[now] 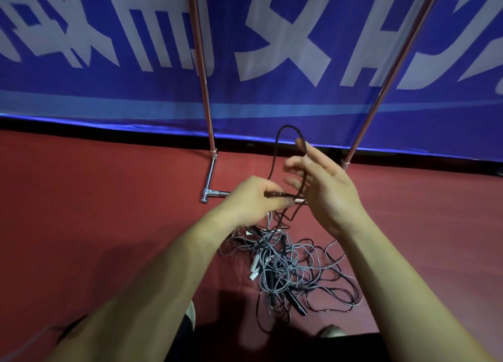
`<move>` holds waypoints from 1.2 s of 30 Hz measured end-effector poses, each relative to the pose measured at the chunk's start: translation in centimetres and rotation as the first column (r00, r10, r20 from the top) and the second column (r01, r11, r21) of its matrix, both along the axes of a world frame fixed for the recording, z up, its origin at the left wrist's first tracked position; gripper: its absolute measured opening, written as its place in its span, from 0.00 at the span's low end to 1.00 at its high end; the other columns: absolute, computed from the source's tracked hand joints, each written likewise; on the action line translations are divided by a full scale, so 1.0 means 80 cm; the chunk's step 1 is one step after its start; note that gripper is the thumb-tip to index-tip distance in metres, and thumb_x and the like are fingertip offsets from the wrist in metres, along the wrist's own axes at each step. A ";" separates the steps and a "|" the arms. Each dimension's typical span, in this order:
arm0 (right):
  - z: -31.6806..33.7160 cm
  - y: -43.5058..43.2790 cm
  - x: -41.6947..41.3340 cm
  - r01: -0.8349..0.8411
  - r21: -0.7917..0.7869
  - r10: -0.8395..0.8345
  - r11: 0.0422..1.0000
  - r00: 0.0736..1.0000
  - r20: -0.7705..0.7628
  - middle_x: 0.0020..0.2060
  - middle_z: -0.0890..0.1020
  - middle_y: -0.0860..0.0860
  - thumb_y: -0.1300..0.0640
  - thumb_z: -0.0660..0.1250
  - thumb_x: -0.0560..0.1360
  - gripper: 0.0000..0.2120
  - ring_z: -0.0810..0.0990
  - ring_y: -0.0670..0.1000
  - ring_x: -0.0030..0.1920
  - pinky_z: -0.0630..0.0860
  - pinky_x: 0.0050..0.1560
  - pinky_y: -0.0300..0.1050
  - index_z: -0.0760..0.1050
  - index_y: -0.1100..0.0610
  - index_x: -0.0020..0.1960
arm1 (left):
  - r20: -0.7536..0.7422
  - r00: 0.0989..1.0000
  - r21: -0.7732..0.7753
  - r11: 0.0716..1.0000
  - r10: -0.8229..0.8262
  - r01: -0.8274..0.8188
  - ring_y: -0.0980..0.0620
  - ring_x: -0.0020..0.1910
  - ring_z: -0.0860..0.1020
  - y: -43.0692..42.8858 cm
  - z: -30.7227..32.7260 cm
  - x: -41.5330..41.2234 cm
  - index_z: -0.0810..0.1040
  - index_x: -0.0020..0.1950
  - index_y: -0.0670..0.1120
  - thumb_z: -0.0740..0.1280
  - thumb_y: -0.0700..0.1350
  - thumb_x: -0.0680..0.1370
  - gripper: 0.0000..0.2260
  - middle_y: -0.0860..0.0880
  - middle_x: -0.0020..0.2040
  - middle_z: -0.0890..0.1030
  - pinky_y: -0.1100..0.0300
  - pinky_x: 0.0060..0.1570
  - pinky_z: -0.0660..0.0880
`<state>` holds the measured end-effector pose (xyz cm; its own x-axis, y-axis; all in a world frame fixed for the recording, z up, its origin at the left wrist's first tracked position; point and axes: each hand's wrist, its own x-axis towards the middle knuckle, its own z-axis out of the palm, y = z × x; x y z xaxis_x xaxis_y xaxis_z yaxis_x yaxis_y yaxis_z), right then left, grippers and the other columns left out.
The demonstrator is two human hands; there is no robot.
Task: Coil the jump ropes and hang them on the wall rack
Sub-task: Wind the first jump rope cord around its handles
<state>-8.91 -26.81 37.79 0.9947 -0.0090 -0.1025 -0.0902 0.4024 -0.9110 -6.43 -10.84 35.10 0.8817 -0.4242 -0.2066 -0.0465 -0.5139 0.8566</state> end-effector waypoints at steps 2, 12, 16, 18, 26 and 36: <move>-0.013 -0.004 0.000 0.057 -0.289 -0.064 0.956 0.998 -0.016 0.48 0.82 0.51 0.66 0.59 0.81 0.15 0.81 0.48 0.50 0.78 0.57 0.45 0.77 0.51 0.61 | 0.015 0.997 -0.067 0.995 0.079 -0.077 0.58 0.33 0.72 0.002 0.000 0.003 0.85 0.43 0.51 0.73 0.50 0.77 0.06 0.52 0.32 0.79 0.60 0.38 0.69; -0.071 -0.004 -0.010 -0.360 -0.862 0.354 0.357 0.906 -0.232 0.41 0.82 0.49 0.54 0.70 0.78 0.09 0.76 0.44 0.34 0.72 0.38 0.38 0.80 0.53 0.58 | -0.076 0.964 -0.364 0.893 0.254 -0.264 0.68 0.25 0.73 -0.001 0.020 0.003 0.83 0.55 0.43 0.69 0.41 0.80 0.06 0.63 0.24 0.76 0.75 0.30 0.67; -0.085 0.014 -0.005 -0.132 -0.913 0.147 0.385 0.986 -0.080 0.34 0.81 0.48 0.47 0.70 0.77 0.09 0.76 0.47 0.33 0.73 0.38 0.45 0.76 0.53 0.47 | -0.232 0.939 -0.475 0.813 0.253 -0.336 0.60 0.22 0.60 -0.003 0.036 0.003 0.84 0.52 0.44 0.69 0.42 0.80 0.05 0.57 0.25 0.62 0.68 0.22 0.56; -0.086 0.012 -0.001 -0.112 -0.919 0.108 0.378 0.991 -0.076 0.33 0.81 0.49 0.46 0.70 0.77 0.11 0.78 0.50 0.34 0.72 0.39 0.46 0.74 0.53 0.46 | -0.279 0.928 -0.520 0.774 0.245 -0.361 0.57 0.25 0.55 0.002 0.040 0.007 0.84 0.48 0.47 0.69 0.43 0.80 0.04 0.52 0.30 0.58 0.65 0.23 0.53; -0.059 0.003 0.008 0.215 -0.854 -0.054 0.473 0.975 0.216 0.29 0.74 0.55 0.52 0.63 0.83 0.18 0.70 0.53 0.32 0.66 0.36 0.48 0.71 0.62 0.37 | -0.278 0.924 -0.564 0.734 0.263 -0.379 0.57 0.27 0.56 0.024 0.051 0.012 0.84 0.53 0.47 0.68 0.45 0.80 0.06 0.52 0.33 0.63 0.66 0.24 0.51; -0.009 0.007 0.006 0.167 -0.451 -0.083 0.877 0.976 0.200 0.26 0.67 0.50 0.45 0.64 0.80 0.17 0.64 0.50 0.29 0.61 0.32 0.47 0.75 0.53 0.37 | -0.161 0.987 -0.140 0.990 -0.013 -0.009 0.55 0.36 0.72 0.012 0.010 0.003 0.86 0.53 0.46 0.77 0.54 0.69 0.17 0.49 0.38 0.77 0.57 0.42 0.69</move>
<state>-8.42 -26.24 37.11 0.9837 -0.1386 0.1144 0.1052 -0.0715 -0.9919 -6.18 -9.92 35.88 0.8409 -0.4604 -0.2843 0.0969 -0.3889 0.9162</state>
